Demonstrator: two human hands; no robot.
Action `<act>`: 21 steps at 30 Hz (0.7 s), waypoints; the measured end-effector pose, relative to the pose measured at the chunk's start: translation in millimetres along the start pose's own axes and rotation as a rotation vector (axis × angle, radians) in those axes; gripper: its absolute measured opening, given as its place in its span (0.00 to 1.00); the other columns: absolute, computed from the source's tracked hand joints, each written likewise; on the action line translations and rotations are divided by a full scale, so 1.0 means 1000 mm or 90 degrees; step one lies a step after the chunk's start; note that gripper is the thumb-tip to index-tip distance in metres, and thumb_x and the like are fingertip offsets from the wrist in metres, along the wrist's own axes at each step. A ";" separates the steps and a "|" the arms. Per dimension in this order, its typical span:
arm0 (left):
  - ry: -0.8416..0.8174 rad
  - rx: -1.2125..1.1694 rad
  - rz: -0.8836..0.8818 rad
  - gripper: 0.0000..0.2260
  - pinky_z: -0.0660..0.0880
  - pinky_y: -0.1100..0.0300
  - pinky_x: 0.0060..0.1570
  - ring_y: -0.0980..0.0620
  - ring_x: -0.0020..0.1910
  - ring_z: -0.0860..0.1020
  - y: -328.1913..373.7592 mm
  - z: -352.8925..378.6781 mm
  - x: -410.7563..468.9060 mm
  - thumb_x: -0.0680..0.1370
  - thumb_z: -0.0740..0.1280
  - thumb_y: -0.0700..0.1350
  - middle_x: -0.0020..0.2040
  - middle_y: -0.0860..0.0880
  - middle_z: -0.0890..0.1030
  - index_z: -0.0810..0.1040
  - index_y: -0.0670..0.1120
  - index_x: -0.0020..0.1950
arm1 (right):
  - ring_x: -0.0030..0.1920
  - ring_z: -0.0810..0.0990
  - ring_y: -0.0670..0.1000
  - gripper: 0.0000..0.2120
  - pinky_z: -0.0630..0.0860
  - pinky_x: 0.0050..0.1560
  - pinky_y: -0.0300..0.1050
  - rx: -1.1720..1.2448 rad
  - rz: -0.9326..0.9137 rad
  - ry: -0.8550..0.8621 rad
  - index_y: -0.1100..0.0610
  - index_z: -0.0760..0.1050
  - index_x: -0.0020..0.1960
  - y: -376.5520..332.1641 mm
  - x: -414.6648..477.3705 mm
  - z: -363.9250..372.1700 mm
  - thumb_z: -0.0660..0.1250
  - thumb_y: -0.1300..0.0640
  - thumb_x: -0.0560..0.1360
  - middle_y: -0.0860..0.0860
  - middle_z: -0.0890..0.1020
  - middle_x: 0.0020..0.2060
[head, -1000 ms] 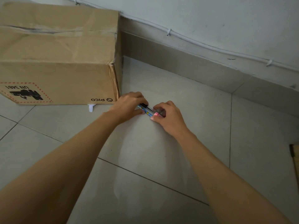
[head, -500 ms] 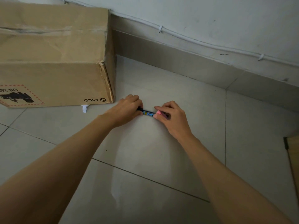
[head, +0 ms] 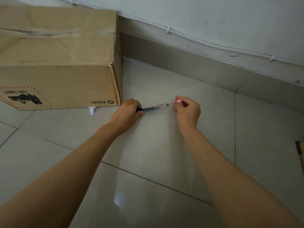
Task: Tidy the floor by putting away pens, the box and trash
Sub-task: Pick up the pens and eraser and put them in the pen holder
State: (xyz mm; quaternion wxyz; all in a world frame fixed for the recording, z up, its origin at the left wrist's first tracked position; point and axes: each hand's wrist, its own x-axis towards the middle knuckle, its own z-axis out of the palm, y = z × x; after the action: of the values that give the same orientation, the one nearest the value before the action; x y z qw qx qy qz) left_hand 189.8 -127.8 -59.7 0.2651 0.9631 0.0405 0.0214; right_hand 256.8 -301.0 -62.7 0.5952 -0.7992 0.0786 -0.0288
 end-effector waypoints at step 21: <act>0.045 -0.676 -0.340 0.05 0.70 0.66 0.29 0.54 0.30 0.73 0.287 -0.358 0.024 0.79 0.59 0.41 0.36 0.48 0.75 0.73 0.41 0.51 | 0.38 0.79 0.51 0.05 0.79 0.43 0.40 0.383 0.250 -0.141 0.60 0.77 0.45 -0.420 -0.030 -0.145 0.63 0.66 0.76 0.55 0.80 0.39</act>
State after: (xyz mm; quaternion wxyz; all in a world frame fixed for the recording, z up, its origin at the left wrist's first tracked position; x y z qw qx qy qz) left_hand 210.5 -189.1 395.2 0.7053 0.6540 0.2737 0.0035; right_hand 245.7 -316.4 382.5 0.8023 -0.5568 0.1536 0.1506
